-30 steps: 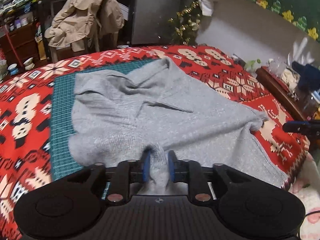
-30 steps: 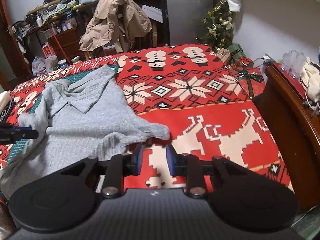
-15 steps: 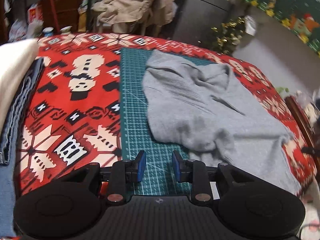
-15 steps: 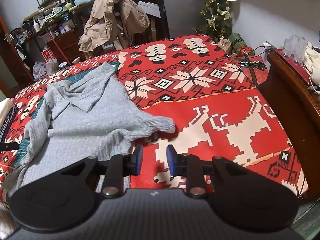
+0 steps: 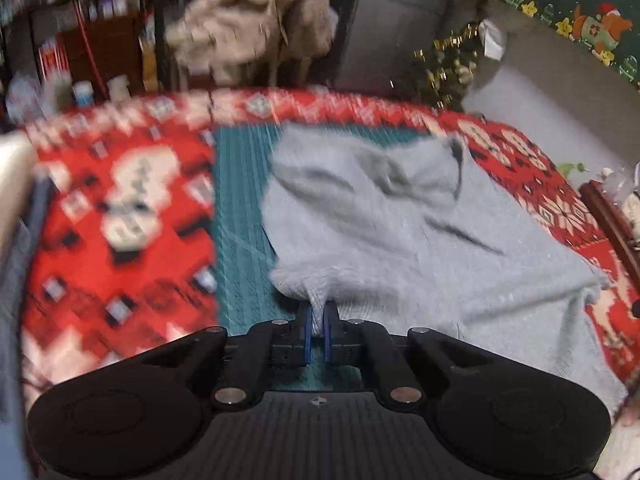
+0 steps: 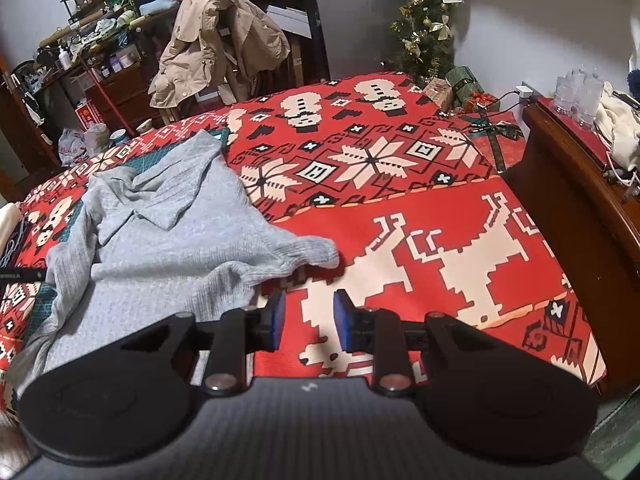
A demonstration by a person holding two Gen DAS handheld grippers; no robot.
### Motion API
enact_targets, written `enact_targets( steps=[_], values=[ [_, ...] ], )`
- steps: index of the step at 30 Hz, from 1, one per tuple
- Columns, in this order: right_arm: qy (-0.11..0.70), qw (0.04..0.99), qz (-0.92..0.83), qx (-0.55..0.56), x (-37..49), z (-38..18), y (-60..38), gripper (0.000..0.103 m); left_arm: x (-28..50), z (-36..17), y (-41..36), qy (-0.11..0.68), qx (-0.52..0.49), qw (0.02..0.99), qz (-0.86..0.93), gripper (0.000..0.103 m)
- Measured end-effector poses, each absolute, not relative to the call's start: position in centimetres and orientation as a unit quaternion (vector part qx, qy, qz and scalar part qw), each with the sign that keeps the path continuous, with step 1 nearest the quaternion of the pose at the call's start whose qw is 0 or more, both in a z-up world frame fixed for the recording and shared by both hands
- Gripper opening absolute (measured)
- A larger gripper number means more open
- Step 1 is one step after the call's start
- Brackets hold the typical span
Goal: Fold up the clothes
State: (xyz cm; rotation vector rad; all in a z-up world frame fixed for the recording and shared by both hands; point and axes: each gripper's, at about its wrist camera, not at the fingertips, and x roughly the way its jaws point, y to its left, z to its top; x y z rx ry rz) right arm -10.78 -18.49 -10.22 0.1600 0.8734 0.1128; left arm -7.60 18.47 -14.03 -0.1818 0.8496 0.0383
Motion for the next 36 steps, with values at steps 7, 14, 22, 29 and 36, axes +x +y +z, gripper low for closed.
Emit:
enact_targets(
  steps=[7, 14, 22, 29, 36],
  values=[
    [0.417, 0.903, 0.066, 0.076, -9.6, -10.2, -17.6, 0.029, -8.4, -9.1, 22.7, 0.368, -0.019, 0.927, 0.075, 0.005],
    [0.410, 0.907, 0.077, 0.064, -7.8, -10.1, -16.4, 0.031, -7.3, -11.0, 26.5, 0.400, 0.016, 0.904, 0.151, 0.005],
    [0.419, 0.903, 0.051, 0.076, -3.6, -11.3, -17.4, 0.031, -8.3, -13.7, 28.3, 0.437, -0.015, 0.878, 0.194, 0.005],
    [0.458, 0.882, 0.090, 0.071, -0.1, -13.9, -15.0, 0.031, -9.2, -13.5, 28.6, 0.434, -0.036, 0.879, 0.196, 0.005],
    [0.456, 0.878, 0.139, -0.033, -2.9, -14.3, -10.0, 0.019, -10.2, -13.4, 29.8, 0.435, -0.057, 0.874, 0.206, 0.005]
  ],
)
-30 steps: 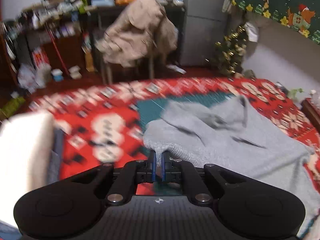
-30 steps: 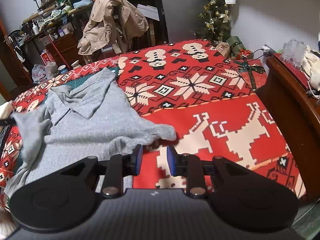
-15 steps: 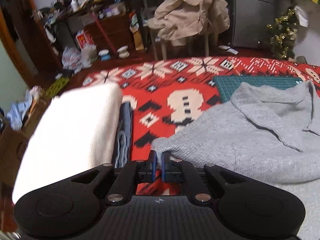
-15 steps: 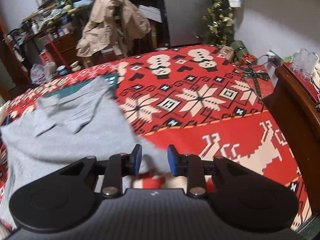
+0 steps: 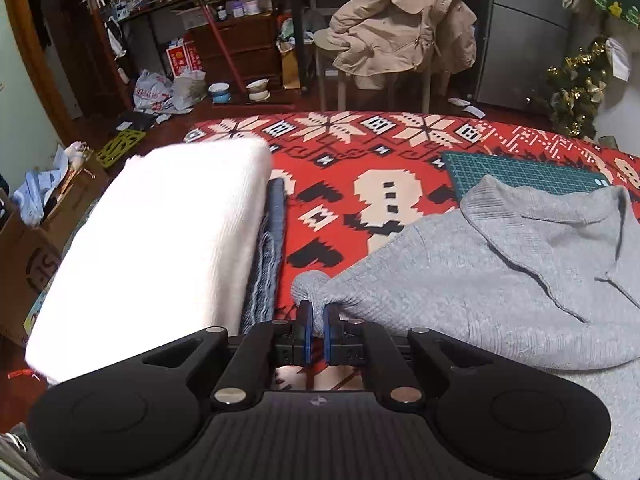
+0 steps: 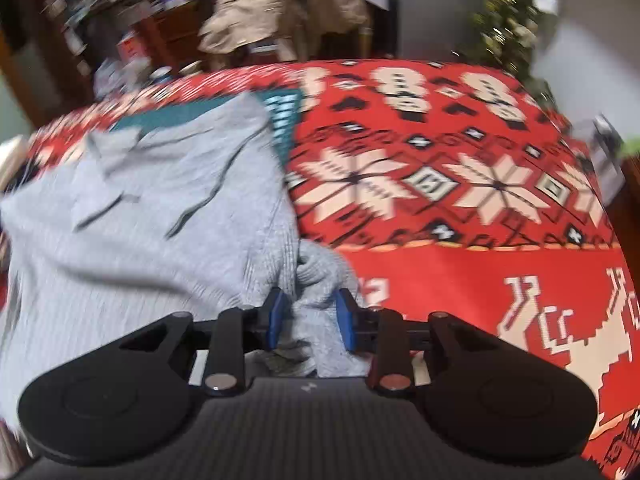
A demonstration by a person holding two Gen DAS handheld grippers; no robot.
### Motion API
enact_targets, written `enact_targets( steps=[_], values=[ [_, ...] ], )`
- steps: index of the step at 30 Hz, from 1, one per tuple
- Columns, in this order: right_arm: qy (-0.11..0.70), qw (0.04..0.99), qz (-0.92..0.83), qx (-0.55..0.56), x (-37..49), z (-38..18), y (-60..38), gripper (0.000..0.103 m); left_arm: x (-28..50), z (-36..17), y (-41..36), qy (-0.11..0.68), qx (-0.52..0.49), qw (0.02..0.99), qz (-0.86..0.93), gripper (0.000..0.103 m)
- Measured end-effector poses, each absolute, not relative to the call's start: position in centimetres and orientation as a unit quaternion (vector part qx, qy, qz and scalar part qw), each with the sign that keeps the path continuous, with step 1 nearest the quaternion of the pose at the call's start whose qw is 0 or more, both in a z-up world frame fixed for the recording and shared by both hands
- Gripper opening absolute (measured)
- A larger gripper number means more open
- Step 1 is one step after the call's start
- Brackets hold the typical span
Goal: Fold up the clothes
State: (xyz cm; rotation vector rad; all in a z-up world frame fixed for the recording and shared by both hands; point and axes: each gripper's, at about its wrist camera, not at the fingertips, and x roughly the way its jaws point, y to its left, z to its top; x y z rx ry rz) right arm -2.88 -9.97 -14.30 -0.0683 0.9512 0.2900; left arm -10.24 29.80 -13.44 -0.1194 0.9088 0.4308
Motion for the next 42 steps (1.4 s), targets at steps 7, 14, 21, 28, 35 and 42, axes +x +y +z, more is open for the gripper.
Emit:
enact_targets(
  steps=[7, 14, 21, 28, 35, 42],
  values=[
    [0.432, 0.899, 0.063, -0.034, -3.0, -12.7, -12.1, 0.004, -10.7, -13.9, 29.2, 0.439, -0.060, 0.874, 0.200, 0.005],
    [0.496, 0.863, 0.092, 0.023, -5.9, -12.0, -14.9, 0.003, -13.2, -14.2, 29.1, 0.449, -0.072, 0.870, 0.191, 0.006],
    [0.512, 0.850, 0.110, 0.056, -8.6, -12.7, -15.0, 0.008, -14.6, -15.3, 29.3, 0.467, -0.074, 0.860, 0.192, 0.006],
    [0.464, 0.878, 0.093, 0.071, -4.4, -11.4, -16.5, 0.030, -13.9, -15.3, 28.8, 0.470, -0.066, 0.860, 0.189, 0.006],
    [0.497, 0.860, 0.113, 0.000, -1.2, -14.2, -13.3, 0.025, -13.6, -15.5, 29.2, 0.475, -0.076, 0.856, 0.187, 0.007],
    [0.433, 0.899, 0.059, -0.041, -0.6, -11.3, -13.7, 0.004, -12.8, -13.6, 29.1, 0.440, -0.078, 0.873, 0.197, 0.006]
  ],
)
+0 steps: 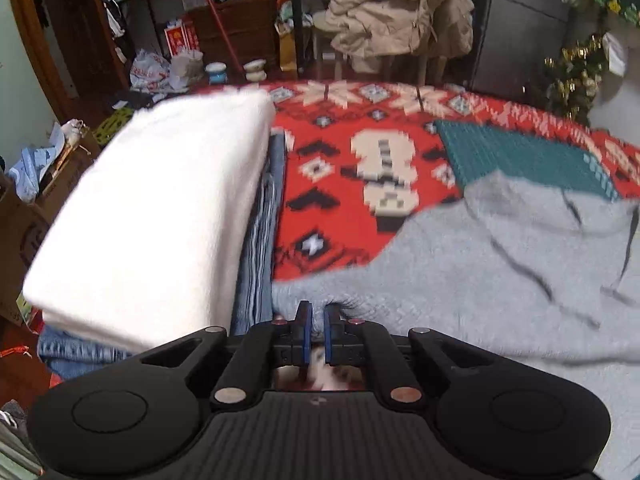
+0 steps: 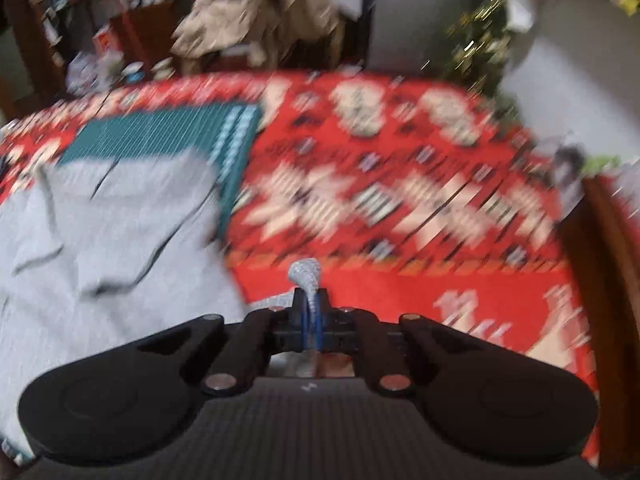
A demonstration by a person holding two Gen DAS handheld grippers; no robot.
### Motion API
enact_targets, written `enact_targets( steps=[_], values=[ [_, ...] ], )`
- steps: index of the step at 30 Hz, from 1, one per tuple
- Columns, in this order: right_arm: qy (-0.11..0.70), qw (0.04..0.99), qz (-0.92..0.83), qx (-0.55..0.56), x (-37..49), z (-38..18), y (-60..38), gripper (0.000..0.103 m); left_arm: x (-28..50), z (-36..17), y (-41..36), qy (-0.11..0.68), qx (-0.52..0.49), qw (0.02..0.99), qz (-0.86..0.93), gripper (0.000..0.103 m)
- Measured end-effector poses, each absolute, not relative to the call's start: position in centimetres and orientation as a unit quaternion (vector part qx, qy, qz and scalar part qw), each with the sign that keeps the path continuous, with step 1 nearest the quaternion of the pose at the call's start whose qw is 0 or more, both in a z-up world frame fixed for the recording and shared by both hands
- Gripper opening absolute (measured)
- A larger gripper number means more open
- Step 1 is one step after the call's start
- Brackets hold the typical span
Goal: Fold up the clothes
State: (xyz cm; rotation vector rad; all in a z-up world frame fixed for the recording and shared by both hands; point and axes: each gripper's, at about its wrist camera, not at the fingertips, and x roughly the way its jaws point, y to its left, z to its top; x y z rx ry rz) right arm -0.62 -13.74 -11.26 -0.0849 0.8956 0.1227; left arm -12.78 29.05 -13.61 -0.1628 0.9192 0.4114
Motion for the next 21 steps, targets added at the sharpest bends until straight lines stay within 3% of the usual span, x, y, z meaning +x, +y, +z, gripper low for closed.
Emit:
enact_targets(
  steps=[13, 15, 18, 21],
  values=[
    [0.343, 0.938, -0.038, 0.037, 7.6, -5.0, -20.9, 0.004, -2.9, -9.9, 28.8, 0.396, -0.047, 0.897, 0.189, 0.006],
    [0.355, 0.933, -0.037, 0.045, 8.7, -5.6, -20.7, 0.006, -1.9, -10.8, 28.8, 0.410, -0.047, 0.891, 0.188, 0.013],
    [0.375, 0.925, -0.037, 0.040, 9.4, -7.3, -19.9, 0.027, -1.6, -12.1, 28.7, 0.421, -0.041, 0.886, 0.191, 0.021],
    [0.384, 0.922, -0.030, 0.034, 8.8, -8.8, -19.2, 0.038, -3.0, -12.6, 28.8, 0.424, -0.054, 0.886, 0.182, 0.031]
  ],
)
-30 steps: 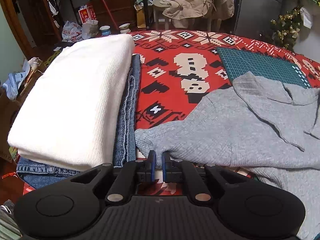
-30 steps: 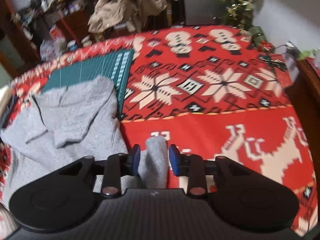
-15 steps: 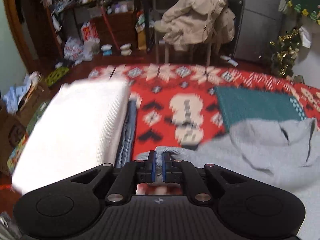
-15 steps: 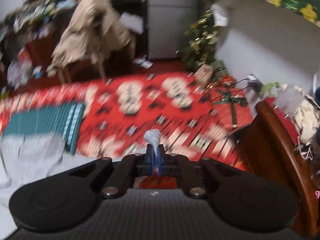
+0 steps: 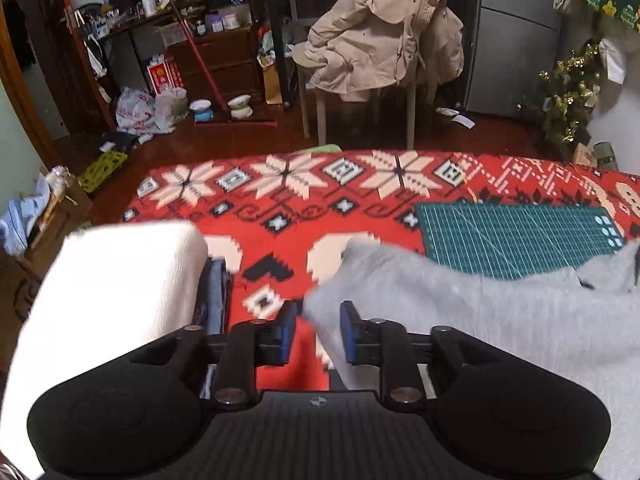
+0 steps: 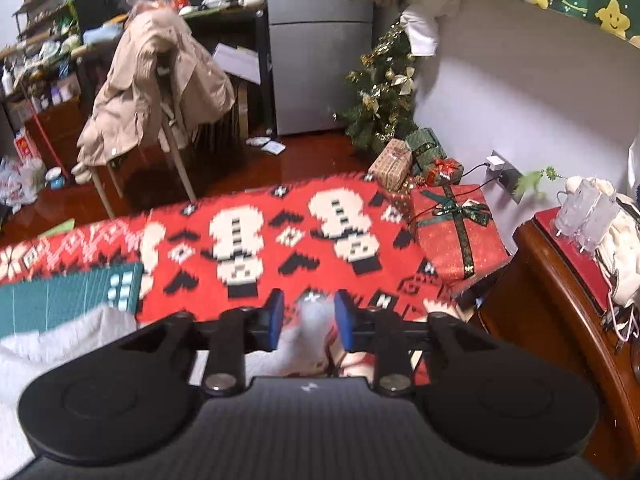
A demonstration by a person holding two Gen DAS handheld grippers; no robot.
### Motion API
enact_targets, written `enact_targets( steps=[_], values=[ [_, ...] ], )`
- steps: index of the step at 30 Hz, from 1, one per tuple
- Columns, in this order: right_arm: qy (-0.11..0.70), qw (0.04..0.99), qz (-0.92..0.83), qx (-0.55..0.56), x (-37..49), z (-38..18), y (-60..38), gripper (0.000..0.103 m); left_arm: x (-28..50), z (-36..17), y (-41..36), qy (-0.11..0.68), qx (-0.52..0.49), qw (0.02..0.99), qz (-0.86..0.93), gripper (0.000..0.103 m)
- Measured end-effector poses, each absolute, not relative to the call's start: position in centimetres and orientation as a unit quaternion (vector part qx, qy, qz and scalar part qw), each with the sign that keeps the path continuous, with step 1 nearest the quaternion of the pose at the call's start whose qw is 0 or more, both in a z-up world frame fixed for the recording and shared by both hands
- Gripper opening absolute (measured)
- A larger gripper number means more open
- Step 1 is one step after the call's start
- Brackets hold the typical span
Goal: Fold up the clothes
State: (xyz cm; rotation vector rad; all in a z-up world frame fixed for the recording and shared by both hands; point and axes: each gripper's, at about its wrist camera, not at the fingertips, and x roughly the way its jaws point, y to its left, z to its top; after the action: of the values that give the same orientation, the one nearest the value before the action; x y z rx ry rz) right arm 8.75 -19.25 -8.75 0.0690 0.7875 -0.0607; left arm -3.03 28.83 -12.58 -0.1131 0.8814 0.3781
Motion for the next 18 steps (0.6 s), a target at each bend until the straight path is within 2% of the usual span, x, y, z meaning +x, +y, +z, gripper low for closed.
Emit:
enact_targets(
  steps=[2, 4, 7, 8, 9, 15, 18],
  values=[
    [0.384, 0.922, -0.019, 0.036, 7.6, -9.4, -19.0, 0.050, -4.5, -12.7, 29.0, 0.423, -0.065, 0.887, 0.174, 0.036],
    [0.382, 0.924, -0.005, 0.033, 6.0, -9.7, -18.7, 0.073, -5.8, -12.6, 29.0, 0.423, -0.077, 0.888, 0.166, 0.036],
    [0.374, 0.927, 0.025, 0.020, 3.2, -10.0, -18.0, 0.092, -7.9, -12.6, 29.1, 0.429, -0.119, 0.885, 0.136, 0.034],
    [0.378, 0.925, 0.034, 0.015, 2.3, -10.0, -17.7, 0.094, -8.5, -12.7, 29.0, 0.431, -0.133, 0.883, 0.127, 0.031],
    [0.382, 0.923, 0.042, 0.010, 1.5, -10.2, -17.4, 0.102, -9.0, -12.8, 28.9, 0.433, -0.144, 0.882, 0.120, 0.028],
    [0.386, 0.920, 0.069, 0.021, -3.6, -11.1, -15.7, 0.102, -11.4, -13.4, 26.3, 0.434, -0.177, 0.880, 0.071, 0.028],
    [0.383, 0.920, 0.079, 0.024, -5.4, -11.5, -15.3, 0.102, -12.0, -13.7, 24.6, 0.430, -0.162, 0.886, 0.057, 0.038]
  ],
)
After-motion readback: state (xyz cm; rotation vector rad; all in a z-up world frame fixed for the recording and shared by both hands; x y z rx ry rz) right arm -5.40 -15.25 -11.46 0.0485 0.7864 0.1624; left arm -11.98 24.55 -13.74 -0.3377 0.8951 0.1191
